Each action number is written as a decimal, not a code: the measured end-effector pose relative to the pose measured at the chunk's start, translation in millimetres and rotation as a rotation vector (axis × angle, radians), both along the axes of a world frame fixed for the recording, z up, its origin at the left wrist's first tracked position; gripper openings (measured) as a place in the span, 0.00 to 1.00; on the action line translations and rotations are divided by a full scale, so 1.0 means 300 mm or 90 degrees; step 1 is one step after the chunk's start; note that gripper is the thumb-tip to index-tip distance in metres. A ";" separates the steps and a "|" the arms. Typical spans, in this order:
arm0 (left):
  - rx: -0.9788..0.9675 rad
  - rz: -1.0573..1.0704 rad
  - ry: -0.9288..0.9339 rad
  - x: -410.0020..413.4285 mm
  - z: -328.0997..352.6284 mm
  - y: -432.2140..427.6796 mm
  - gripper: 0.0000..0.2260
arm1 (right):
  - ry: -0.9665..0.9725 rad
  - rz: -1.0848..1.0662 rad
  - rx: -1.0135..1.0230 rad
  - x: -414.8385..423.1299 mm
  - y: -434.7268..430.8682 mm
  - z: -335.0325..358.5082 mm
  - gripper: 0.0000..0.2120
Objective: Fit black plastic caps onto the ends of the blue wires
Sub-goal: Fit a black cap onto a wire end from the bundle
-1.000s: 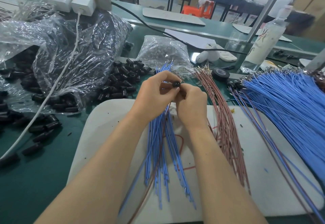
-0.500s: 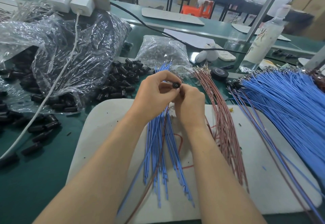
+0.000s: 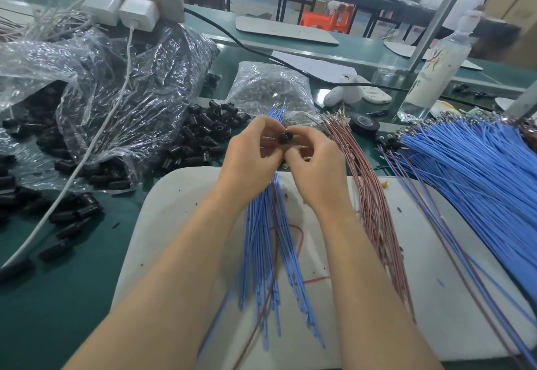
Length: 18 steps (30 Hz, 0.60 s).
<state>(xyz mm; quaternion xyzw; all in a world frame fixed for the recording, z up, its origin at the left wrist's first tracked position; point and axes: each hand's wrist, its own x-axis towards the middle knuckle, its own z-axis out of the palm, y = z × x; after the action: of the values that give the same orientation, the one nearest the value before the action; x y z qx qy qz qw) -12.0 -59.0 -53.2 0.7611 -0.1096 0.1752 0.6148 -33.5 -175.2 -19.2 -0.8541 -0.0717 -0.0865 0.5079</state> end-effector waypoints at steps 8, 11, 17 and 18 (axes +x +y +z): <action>0.119 0.067 -0.014 0.000 -0.003 0.002 0.09 | -0.055 -0.047 0.049 -0.009 0.023 0.009 0.10; 0.202 0.114 0.002 0.001 -0.006 0.009 0.06 | -0.058 -0.065 0.031 -0.006 0.030 0.007 0.10; 0.244 0.106 -0.015 -0.006 -0.006 -0.005 0.05 | -0.063 -0.064 0.074 -0.016 0.033 0.009 0.09; 0.253 0.101 -0.016 -0.007 -0.008 -0.006 0.06 | -0.065 -0.064 0.080 -0.018 0.034 0.010 0.09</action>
<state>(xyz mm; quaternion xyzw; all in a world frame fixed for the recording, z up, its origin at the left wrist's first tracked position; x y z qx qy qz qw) -14.0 -60.8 -55.5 0.8714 -0.0889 0.2074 0.4355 -38.9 -165.0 -16.3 -0.8177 -0.0486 -0.1593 0.5511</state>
